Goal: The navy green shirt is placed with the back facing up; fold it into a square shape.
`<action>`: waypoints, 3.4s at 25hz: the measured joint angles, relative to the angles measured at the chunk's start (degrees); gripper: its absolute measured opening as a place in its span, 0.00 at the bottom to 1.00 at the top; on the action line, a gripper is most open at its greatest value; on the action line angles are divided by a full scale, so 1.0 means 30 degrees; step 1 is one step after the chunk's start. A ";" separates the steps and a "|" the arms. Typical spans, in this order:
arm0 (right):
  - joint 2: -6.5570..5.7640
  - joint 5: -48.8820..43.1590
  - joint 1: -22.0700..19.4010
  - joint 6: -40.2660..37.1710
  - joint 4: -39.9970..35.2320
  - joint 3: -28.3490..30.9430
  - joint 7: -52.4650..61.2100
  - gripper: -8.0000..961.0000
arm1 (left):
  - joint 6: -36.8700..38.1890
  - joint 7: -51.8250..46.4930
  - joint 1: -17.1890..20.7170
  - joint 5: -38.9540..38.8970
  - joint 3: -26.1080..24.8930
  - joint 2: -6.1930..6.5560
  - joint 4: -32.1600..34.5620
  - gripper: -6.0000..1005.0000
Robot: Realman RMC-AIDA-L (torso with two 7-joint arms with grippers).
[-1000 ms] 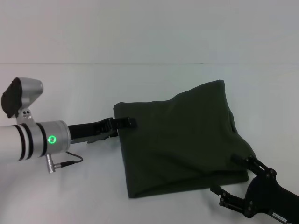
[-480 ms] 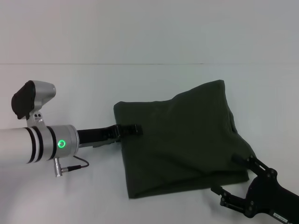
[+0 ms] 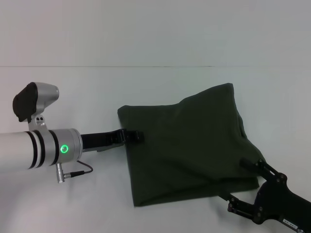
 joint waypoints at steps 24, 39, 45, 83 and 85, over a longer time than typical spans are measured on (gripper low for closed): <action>0.0179 -0.0018 0.0620 -0.0046 0.0233 -0.0157 0.0097 0.99 | -0.2317 0.1128 -0.0681 0.0016 -0.0092 0.0872 0.0235 0.07; 0.0158 -0.0031 0.0747 -0.0100 0.0266 -0.0122 0.0106 0.99 | 0.0038 0.3069 0.1338 -0.1746 -0.0291 0.0082 0.3100 0.10; 0.0145 0.0095 0.0919 -0.0103 0.0265 0.0074 0.0112 0.99 | 0.3498 0.7459 0.3991 -0.4103 -0.0500 -0.0497 0.5986 0.29; -0.0041 -0.0046 -0.0630 0.0117 -0.0263 0.0163 0.0621 0.98 | 1.3770 1.9562 0.9190 -0.1949 -0.2389 -0.0483 0.4803 0.94; -0.0036 -0.0051 -0.0634 0.0064 -0.0263 0.0127 0.0623 0.98 | 1.3775 1.9559 0.9193 -0.1947 -0.2397 -0.0483 0.4803 0.94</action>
